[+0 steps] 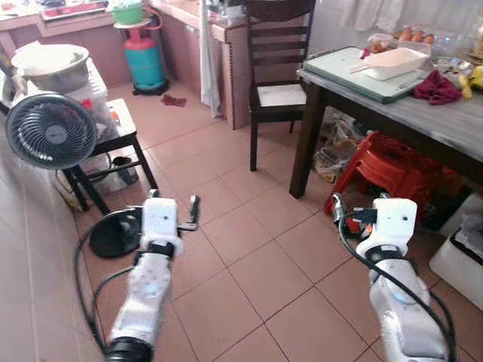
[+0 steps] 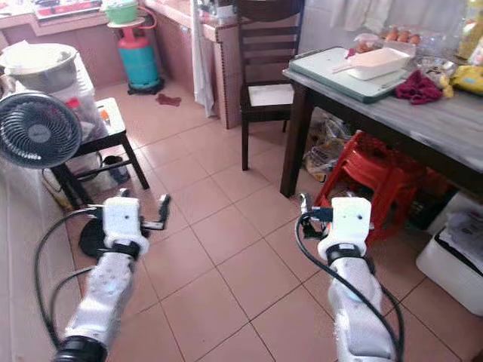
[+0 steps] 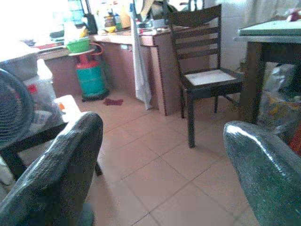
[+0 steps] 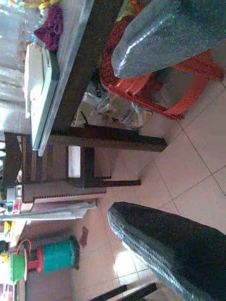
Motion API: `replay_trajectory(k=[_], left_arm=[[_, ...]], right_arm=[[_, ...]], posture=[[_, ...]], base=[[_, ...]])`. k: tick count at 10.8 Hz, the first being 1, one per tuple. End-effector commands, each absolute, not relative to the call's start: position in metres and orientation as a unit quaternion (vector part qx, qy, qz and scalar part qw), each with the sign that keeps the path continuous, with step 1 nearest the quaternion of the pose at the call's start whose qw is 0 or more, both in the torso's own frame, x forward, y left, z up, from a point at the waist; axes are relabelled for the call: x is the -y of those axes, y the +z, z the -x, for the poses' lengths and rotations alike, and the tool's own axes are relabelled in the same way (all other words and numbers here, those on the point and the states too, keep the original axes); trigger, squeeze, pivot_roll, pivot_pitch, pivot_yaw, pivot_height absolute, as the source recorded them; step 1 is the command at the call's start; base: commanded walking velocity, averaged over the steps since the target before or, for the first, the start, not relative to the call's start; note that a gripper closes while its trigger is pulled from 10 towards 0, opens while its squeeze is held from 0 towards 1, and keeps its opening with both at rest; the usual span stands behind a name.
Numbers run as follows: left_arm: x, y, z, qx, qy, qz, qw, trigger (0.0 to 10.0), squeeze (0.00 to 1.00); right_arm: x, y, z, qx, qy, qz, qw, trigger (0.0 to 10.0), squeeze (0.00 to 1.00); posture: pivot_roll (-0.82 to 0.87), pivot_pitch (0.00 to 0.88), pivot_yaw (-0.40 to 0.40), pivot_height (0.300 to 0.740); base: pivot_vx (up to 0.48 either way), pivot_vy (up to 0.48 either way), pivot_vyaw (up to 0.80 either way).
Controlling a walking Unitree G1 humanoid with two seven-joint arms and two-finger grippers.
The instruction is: Setting the table
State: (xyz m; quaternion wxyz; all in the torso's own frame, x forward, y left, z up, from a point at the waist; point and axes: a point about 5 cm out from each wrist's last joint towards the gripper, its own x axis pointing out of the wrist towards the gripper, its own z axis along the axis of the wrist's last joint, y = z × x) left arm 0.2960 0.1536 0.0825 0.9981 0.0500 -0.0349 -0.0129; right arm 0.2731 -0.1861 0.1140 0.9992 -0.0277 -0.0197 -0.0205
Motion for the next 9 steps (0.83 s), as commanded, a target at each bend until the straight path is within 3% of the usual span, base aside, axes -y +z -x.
replay_trajectory(k=[1, 6, 9], left_arm=[[-0.163, 0.084, -0.296, 0.038, 0.002, -0.056, 0.998, 10.0, 0.0], [-0.167, 0.087, -0.289, 0.047, 0.041, -0.061, 0.996, 10.0, 0.0], [-0.152, 0.089, -0.29, 0.039, -0.022, -0.058, 0.997, 10.0, 0.0]], right_arm=[[0.18, 0.118, -0.274, 0.032, -0.006, 0.03, 0.999, 10.0, 0.0], [0.168, 0.115, -0.28, 0.025, 0.029, 0.03, 0.999, 10.0, 0.0], [0.173, 0.113, -0.273, 0.016, 0.002, 0.009, 1.0, 10.0, 0.0]], posture=[[-0.08, 0.0, 0.053, 0.74], [-0.03, 0.0, 0.033, 0.74], [-0.05, 0.0, 0.057, 0.74]], base=[[0.0, 0.0, 0.0], [0.0, 0.0, 0.0], [0.0, 0.0, 0.0]])
